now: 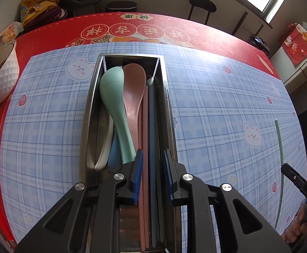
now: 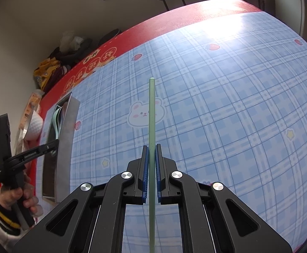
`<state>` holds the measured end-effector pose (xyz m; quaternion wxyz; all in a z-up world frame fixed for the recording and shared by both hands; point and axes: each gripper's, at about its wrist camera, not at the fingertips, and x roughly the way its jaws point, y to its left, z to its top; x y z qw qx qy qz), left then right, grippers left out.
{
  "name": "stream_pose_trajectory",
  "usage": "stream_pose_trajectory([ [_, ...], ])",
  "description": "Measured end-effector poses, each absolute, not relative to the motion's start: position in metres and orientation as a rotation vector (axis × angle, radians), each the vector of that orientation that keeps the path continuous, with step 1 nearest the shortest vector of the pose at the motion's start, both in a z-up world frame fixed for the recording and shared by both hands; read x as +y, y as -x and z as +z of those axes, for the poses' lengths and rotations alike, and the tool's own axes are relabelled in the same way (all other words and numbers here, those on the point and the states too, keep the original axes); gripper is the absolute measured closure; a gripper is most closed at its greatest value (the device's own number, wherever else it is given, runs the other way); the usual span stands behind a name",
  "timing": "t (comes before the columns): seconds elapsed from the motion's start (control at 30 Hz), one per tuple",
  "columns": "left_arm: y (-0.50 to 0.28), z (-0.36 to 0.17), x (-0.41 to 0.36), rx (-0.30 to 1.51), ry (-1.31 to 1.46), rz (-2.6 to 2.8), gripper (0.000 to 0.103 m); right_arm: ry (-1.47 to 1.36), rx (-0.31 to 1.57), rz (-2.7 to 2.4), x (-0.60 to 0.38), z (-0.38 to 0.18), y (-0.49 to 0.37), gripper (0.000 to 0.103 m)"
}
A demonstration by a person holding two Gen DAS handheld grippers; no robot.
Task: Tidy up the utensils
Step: 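Lower the blue chopstick into the steel tray and open the left gripper, then carry the green chopstick into the steel tray and open the right gripper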
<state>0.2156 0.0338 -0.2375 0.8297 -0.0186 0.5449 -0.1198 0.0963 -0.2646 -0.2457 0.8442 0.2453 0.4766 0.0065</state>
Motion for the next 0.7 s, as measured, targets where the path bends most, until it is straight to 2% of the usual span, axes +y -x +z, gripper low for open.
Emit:
stream_pose_trajectory([
  [0.03, -0.214, -0.235, 0.036, 1.151, 0.038, -0.245, 0.072, -0.516, 1.005, 0.017, -0.263, -0.245, -0.097, 0.097],
  [0.07, -0.212, -0.233, 0.039, 1.145, 0.042, -0.243, 0.059, -0.514, 1.004, 0.021, -0.263, -0.244, -0.097, 0.097],
  [0.13, -0.208, -0.226, 0.044, 1.126, 0.058, -0.250, 0.047, -0.509, 1.003, 0.031, -0.261, -0.241, -0.099, 0.097],
  [0.3, -0.195, -0.213, 0.051, 1.095, 0.040, -0.232, 0.037, -0.492, 1.003, 0.061, -0.248, -0.236, -0.107, 0.097],
  [0.47, -0.182, -0.204, 0.061, 1.075, 0.034, -0.227, 0.016, -0.471, 1.002, 0.093, -0.234, -0.231, -0.113, 0.097],
  [0.57, -0.176, -0.200, 0.067, 1.062, 0.027, -0.218, 0.007, -0.467, 1.008, 0.111, -0.225, -0.228, -0.117, 0.097],
  [0.7, -0.169, -0.195, 0.080, 1.043, 0.052, -0.206, 0.006, -0.468, 1.016, 0.134, -0.211, -0.224, -0.125, 0.097],
])
